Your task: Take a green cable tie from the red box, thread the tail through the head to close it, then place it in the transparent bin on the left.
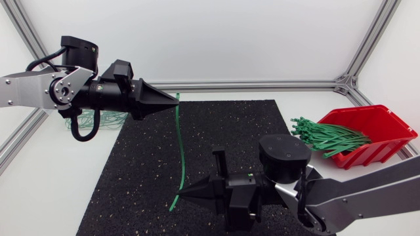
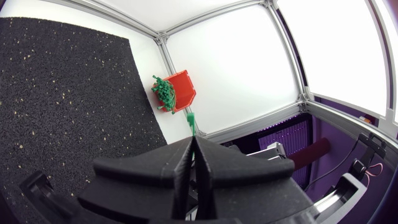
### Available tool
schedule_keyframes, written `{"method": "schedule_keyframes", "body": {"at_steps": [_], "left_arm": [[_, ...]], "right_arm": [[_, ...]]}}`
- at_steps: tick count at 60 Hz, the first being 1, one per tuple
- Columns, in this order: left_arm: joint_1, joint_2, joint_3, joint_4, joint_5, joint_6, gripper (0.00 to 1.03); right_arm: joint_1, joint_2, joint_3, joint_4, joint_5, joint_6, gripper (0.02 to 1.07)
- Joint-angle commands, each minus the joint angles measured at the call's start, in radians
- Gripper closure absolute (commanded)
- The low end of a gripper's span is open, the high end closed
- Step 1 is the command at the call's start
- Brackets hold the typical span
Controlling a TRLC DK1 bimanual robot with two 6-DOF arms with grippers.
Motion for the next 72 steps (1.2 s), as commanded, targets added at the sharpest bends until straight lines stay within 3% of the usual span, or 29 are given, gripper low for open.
{"method": "schedule_keyframes", "body": {"at_steps": [1, 6, 11, 21, 31, 42, 55, 67, 72], "left_arm": [[-0.011, -0.025, -0.035, 0.006, 0.005, 0.014, 0.99], [-0.013, -0.026, -0.044, 0.006, 0.005, 0.014, 0.99], [-0.013, -0.034, -0.054, 0.006, 0.003, 0.014, 0.99], [-0.01, -0.083, -0.084, 0.006, -0.001, 0.023, 0.98], [-0.011, -0.149, -0.127, 0.021, -0.011, 0.043, 0.98], [-0.017, -0.169, -0.136, 0.024, -0.025, 0.043, 0.98], [-0.023, -0.175, -0.14, 0.026, -0.031, 0.043, 0.98], [-0.023, -0.199, -0.153, 0.026, -0.038, 0.043, 0.98], [-0.026, -0.213, -0.163, 0.026, -0.043, 0.043, 0.98]], "right_arm": [[0.002, 0.014, -0.021, 0.003, 0.001, 0.067, 1.01], [-0.005, 0.009, -0.018, 0.013, -0.027, 0.191, 1.01], [-0.051, 0.012, 0.021, 0.02, -0.107, 0.432, 1.01], [-0.014, -0.015, 0.031, -0.013, -0.084, 0.606, 1.01], [0.045, -0.17, 0.058, -0.272, -0.104, 0.767, 1.01], [0.048, -0.285, 0.059, -0.375, -0.182, 0.942, 1.01], [-0.02, -0.318, 0.059, -0.306, -0.328, 1.187, 1.01], [-0.089, -0.304, 0.033, 0.012, -0.392, 1.623, 1.01], [-0.089, -0.335, 0.038, -0.022, -0.4, 1.635, 1.01]]}}
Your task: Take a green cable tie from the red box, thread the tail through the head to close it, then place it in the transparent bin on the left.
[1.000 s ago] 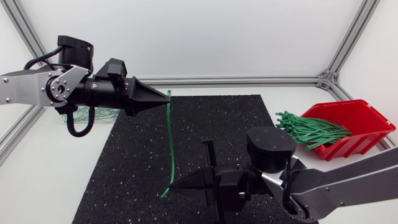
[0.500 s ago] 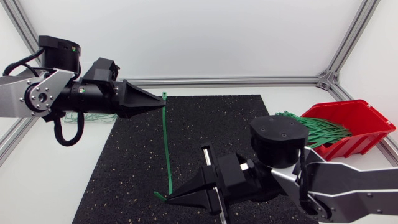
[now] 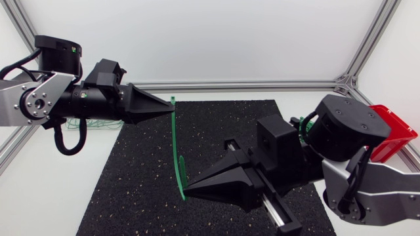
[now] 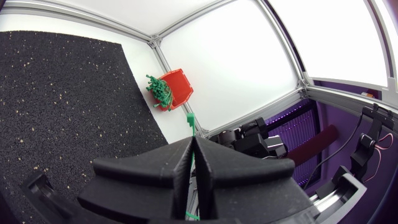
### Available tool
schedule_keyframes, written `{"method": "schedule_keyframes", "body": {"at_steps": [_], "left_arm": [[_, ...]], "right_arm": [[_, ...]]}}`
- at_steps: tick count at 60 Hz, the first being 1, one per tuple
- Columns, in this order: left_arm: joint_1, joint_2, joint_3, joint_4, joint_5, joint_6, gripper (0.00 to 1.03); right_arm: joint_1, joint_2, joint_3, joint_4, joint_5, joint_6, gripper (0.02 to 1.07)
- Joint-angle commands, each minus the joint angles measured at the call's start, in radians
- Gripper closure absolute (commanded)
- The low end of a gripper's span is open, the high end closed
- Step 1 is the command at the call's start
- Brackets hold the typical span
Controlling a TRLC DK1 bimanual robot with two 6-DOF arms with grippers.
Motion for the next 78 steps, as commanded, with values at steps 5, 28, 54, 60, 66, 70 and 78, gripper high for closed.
{"method": "schedule_keyframes", "body": {"at_steps": [5, 28, 54, 60, 66, 70, 78], "left_arm": [[-0.014, -0.043, -0.045, 0.008, -0.005, 0.017, 0.98], [-0.057, -0.17, -0.116, 0.054, -0.063, 0.017, 0.98], [-0.076, -0.261, -0.146, 0.064, -0.089, 0.0, 0.99], [-0.097, -0.289, -0.152, 0.072, -0.103, -0.017, 0.99], [-0.126, -0.324, -0.159, 0.103, -0.129, -0.054, 0.99], [-0.148, -0.344, -0.16, 0.117, -0.151, -0.072, 0.99], [-0.224, -0.399, -0.157, 0.137, -0.233, -0.095, 0.99]], "right_arm": [[-0.015, 0.014, 0.025, 0.012, -0.074, 0.237, 1.01], [-0.035, -0.083, 0.237, -0.443, -0.127, 0.527, 1.01], [-0.002, -0.169, 0.475, -1.002, -0.112, 0.721, 1.01], [0.017, -0.174, 0.527, -1.158, -0.098, 0.735, 1.01], [0.018, -0.171, 0.594, -1.269, -0.09, 0.735, 1.01], [0.018, -0.166, 0.65, -1.358, -0.087, 0.729, 1.01], [0.018, -0.154, 0.735, -1.476, -0.077, 0.72, 1.01]]}}
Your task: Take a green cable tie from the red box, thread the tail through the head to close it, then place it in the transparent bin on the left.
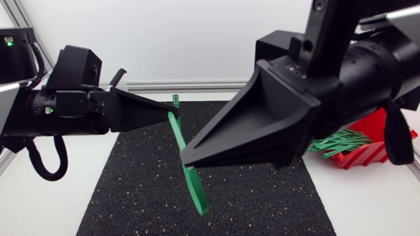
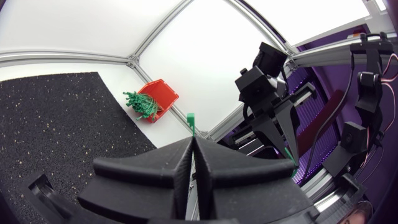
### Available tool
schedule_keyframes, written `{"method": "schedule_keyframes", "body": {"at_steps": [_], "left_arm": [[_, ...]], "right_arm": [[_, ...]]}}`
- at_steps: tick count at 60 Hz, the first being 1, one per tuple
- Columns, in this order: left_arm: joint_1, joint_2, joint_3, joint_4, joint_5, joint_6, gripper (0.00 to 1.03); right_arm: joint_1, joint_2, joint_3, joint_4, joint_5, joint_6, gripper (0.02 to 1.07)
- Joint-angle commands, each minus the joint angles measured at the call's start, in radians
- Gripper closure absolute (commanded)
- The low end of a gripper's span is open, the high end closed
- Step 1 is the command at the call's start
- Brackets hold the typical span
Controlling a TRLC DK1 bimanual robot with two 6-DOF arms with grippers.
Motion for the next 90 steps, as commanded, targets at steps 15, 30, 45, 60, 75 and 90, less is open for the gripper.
{"method": "schedule_keyframes", "body": {"at_steps": [15, 30, 45, 60, 75, 90], "left_arm": [[-0.177, -0.091, 0.008, 0.037, -0.171, -0.042, 0.99], [-0.235, -0.137, 0.026, 0.051, -0.255, -0.036, 0.99], [-0.247, -0.189, 0.035, 0.052, -0.318, -0.021, 0.99], [-0.256, -0.204, 0.054, 0.054, -0.35, -0.01, 0.99], [-0.258, -0.157, 0.077, 0.106, -0.373, -0.082, 0.99], [-0.252, -0.114, 0.091, 0.146, -0.373, -0.16, 0.99]], "right_arm": [[-0.012, 0.033, 0.155, -0.181, 0.027, 0.01, 1.01], [-0.019, 0.059, 0.247, -0.277, 0.049, 0.011, 1.01], [-0.027, 0.105, 0.365, -0.375, 0.064, 0.023, 1.01], [-0.039, 0.122, 0.414, -0.421, 0.087, 0.062, 1.01], [-0.05, 0.119, 0.417, -0.44, 0.087, 0.065, 1.01], [-0.032, 0.128, 0.431, -0.446, 0.089, 0.065, 1.01]]}}
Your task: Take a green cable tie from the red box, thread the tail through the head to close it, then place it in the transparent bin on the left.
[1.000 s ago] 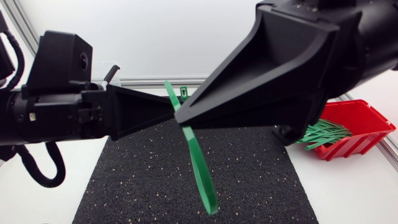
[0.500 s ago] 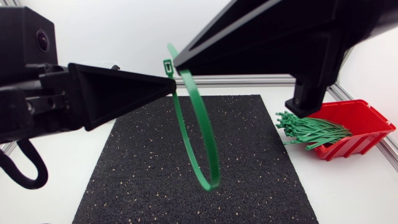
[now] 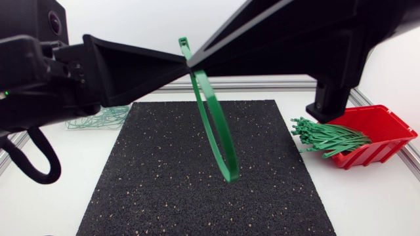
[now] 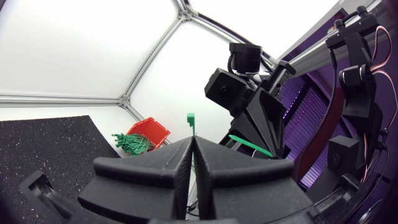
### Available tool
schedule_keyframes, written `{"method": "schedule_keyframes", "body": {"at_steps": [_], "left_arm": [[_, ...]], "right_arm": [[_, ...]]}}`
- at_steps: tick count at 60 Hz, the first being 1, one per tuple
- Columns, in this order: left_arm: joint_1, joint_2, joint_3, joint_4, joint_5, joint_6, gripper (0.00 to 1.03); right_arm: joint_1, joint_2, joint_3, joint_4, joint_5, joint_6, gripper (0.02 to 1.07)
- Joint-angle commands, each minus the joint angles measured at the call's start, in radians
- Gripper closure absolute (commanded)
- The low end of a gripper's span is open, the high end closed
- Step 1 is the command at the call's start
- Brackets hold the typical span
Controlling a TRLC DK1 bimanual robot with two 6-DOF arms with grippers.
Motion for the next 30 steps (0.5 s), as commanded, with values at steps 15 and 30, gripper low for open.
{"method": "schedule_keyframes", "body": {"at_steps": [15, 30], "left_arm": [[0.007, 0.0, 0.033, 0.029, 0.002, -0.058, 0.99], [0.015, -0.022, 0.004, 0.036, 0.002, -0.076, 0.99]], "right_arm": [[0.011, 0.051, 0.055, -0.015, 0.007, 0.035, 1.01], [0.002, 0.057, 0.055, -0.012, 0.015, 0.042, 1.01]]}}
